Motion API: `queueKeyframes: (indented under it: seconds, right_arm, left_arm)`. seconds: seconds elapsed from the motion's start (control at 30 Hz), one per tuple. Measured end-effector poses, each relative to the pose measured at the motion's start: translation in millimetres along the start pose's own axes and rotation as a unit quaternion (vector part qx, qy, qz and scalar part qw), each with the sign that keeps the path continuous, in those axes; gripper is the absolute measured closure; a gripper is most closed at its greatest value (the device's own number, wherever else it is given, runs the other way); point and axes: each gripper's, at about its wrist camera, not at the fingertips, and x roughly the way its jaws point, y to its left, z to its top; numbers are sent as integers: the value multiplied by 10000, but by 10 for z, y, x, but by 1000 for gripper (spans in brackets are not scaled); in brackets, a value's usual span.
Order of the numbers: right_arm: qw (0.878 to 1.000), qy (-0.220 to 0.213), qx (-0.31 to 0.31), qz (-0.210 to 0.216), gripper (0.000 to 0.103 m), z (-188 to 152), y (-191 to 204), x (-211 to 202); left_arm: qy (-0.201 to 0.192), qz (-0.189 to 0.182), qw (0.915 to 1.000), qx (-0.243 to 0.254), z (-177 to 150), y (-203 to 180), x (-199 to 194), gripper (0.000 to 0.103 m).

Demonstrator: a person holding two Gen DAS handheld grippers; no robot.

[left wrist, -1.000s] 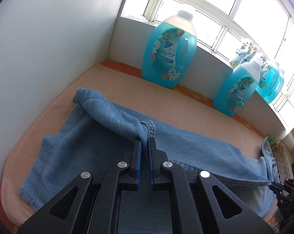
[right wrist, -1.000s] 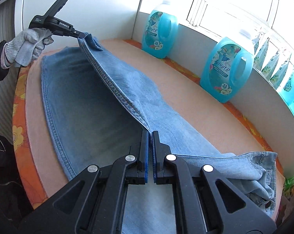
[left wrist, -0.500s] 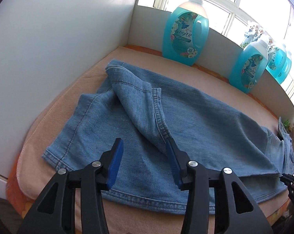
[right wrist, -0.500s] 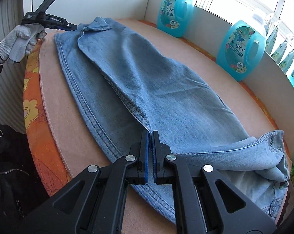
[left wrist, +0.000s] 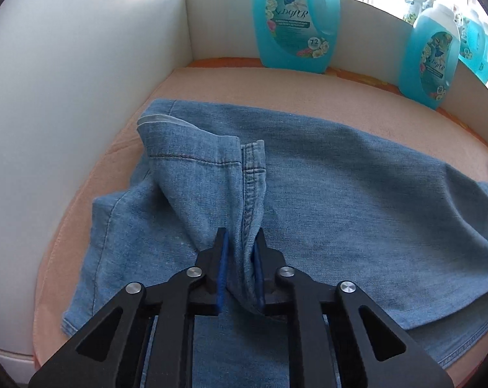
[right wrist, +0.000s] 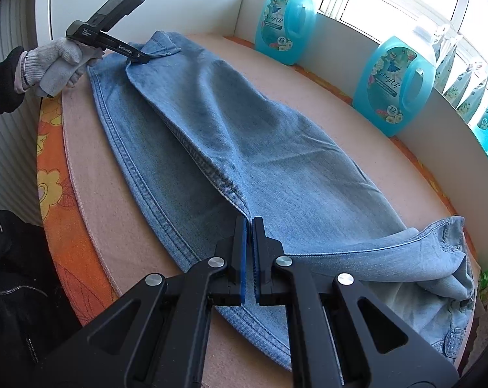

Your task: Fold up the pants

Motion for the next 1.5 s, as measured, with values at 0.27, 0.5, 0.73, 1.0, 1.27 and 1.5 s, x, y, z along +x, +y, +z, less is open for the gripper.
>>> queueKeyframes:
  seconds: [0.27, 0.5, 0.73, 1.0, 1.27, 1.5]
  right_arm:
    - [9993, 208, -182, 232, 99, 41, 22, -224]
    - [9864, 1136, -1054, 540, 94, 149, 236, -81]
    - [9861, 442, -1057, 1202, 58, 1142, 245, -33]
    - [9631, -350, -1499, 2209, 55, 2213, 1197, 745]
    - [9397, -127, -1898, 2841, 55, 2709, 2314, 1563]
    - [9519, 100, -1989, 2330, 56, 2827, 2638, 1972]
  left_arm:
    - [-622, -720, 9887, -1157, -297, 485, -744, 97]
    - [-560, -713, 9833, -1576, -685, 830, -730, 97]
    - [-802, -292, 9835, -1596, -654, 1003, -786, 64]
    - [-665, -135, 9862, -1509, -841, 1180, -850, 64]
    - [-635, -78, 9880, -1406, -986, 1183, -942, 64]
    - [-676, -144, 9863, -1497, -1111, 1220, -1061, 64]
